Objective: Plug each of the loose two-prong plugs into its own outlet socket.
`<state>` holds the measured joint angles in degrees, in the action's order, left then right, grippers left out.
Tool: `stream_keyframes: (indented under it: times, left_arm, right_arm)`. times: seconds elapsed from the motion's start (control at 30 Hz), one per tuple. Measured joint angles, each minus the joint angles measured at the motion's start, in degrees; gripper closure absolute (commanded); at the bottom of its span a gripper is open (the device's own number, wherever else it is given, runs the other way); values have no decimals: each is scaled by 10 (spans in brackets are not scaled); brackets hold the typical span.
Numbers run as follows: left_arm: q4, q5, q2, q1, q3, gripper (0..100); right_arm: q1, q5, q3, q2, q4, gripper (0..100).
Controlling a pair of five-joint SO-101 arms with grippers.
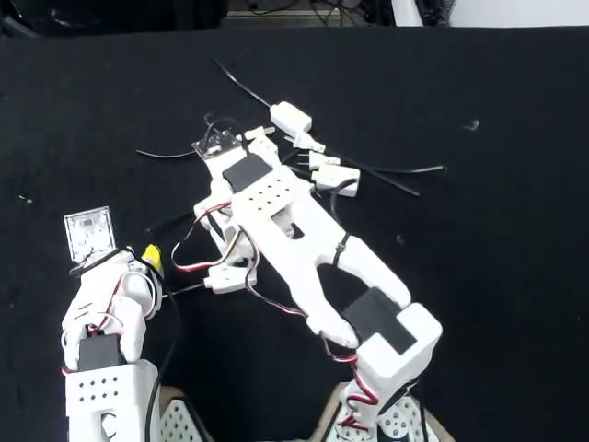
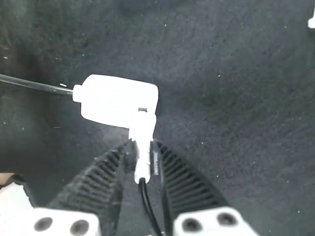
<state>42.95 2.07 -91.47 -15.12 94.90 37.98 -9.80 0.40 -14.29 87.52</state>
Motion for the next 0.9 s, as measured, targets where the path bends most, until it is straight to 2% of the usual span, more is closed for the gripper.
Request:
stream_keyframes:
  times: [0.4,0.9]
  left_arm:
    - [0,0,0,0,0,830]
    - [0,0,0,-3,0,830]
  right_arm:
    - [3,0,-10,-2,1,988]
    - [19,16,39,-5,-74,988]
